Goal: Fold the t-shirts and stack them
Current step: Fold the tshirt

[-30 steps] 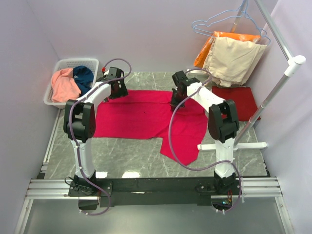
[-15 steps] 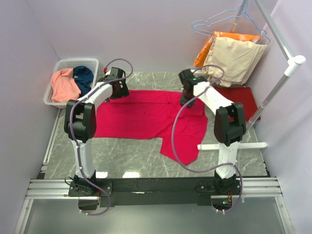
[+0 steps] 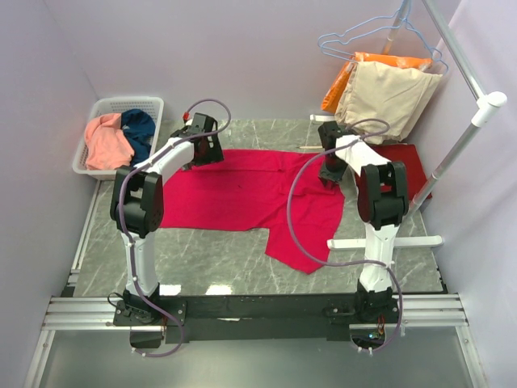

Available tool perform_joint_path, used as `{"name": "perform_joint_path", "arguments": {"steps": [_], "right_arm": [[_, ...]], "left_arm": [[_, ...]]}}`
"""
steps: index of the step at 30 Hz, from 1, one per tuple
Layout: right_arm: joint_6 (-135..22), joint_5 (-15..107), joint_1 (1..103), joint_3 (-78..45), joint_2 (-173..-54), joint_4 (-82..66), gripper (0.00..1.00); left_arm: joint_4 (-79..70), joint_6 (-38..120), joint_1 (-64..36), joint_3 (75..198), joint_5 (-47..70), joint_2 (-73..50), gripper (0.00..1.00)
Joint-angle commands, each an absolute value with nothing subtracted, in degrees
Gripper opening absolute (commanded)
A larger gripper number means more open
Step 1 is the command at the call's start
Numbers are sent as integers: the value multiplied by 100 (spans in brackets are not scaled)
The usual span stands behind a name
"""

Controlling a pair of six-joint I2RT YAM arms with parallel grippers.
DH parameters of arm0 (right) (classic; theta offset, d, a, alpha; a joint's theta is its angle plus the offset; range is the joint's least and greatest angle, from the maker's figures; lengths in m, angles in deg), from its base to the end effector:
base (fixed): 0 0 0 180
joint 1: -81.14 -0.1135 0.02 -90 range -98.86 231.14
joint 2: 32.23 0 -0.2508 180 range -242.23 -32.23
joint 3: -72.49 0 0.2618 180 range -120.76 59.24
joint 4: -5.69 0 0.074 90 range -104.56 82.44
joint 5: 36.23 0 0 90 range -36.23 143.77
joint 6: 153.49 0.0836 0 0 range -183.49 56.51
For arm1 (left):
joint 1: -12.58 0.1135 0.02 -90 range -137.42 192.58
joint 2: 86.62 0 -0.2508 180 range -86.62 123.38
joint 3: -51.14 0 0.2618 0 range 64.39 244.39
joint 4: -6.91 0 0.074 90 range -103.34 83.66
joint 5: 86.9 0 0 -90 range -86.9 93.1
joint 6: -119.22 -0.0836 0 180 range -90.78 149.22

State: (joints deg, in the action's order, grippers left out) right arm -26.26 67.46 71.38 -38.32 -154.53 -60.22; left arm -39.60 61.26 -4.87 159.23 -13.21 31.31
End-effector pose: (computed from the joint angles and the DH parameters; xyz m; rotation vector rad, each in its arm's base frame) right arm 0.4414 0.0558 0.1219 0.7108 2.7496 -0.1876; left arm 0.4658 -0.1218 0.1620 -0.4239 2.4601 0.0089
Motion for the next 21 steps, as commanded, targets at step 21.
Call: {"name": "perform_joint_path", "arguments": {"steps": [21], "right_arm": [[-2790, 6651, 7244, -2636, -14596, -4957, 54]], "left_arm": [[-3886, 5981, -491, 15948, -1289, 3045, 100]]}}
